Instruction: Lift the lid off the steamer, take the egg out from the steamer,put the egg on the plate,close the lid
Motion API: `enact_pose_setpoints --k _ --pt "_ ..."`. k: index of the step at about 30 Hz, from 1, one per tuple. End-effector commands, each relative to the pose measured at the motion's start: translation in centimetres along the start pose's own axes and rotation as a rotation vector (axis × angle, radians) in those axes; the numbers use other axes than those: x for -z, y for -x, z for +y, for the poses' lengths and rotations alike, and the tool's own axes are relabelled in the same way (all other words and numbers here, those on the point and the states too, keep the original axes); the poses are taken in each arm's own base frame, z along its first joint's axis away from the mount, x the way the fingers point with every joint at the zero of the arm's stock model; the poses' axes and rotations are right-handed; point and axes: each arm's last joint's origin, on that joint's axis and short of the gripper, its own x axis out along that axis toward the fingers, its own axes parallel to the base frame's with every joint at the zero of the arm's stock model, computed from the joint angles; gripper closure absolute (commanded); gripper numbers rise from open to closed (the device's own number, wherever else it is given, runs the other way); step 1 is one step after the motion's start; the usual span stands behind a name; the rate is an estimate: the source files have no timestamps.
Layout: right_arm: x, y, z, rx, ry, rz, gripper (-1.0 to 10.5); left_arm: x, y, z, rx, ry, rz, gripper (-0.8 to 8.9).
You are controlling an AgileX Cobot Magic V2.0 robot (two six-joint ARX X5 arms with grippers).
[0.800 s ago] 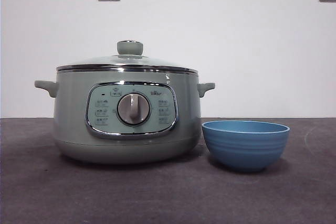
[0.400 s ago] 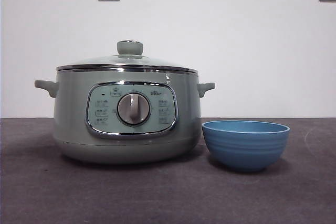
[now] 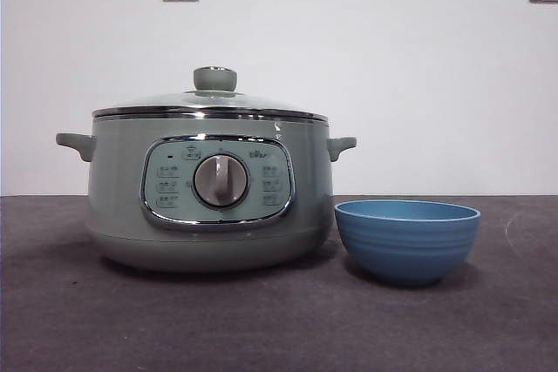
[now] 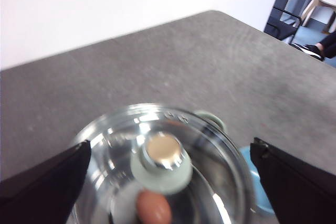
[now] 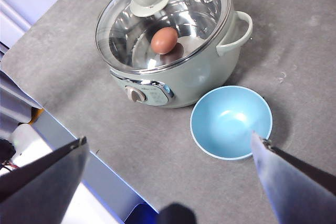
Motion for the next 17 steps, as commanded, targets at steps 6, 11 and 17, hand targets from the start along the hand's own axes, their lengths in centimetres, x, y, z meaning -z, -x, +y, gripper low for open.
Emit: enact_pose_setpoints --k 6,11,17 --pt "-0.1 -0.1 -0.1 0.002 0.003 -0.001 3.8 1.5 -6.4 0.4 -0.015 -0.049 0.072 2.79" --pt "-0.1 -0.1 -0.1 0.002 0.002 0.0 3.8 2.8 -9.7 0.2 -0.035 -0.07 0.101 2.79" --pt "-0.1 -0.1 -0.1 0.002 0.002 0.0 3.8 4.2 -11.8 -0.2 -0.05 -0.073 0.159 2.8"
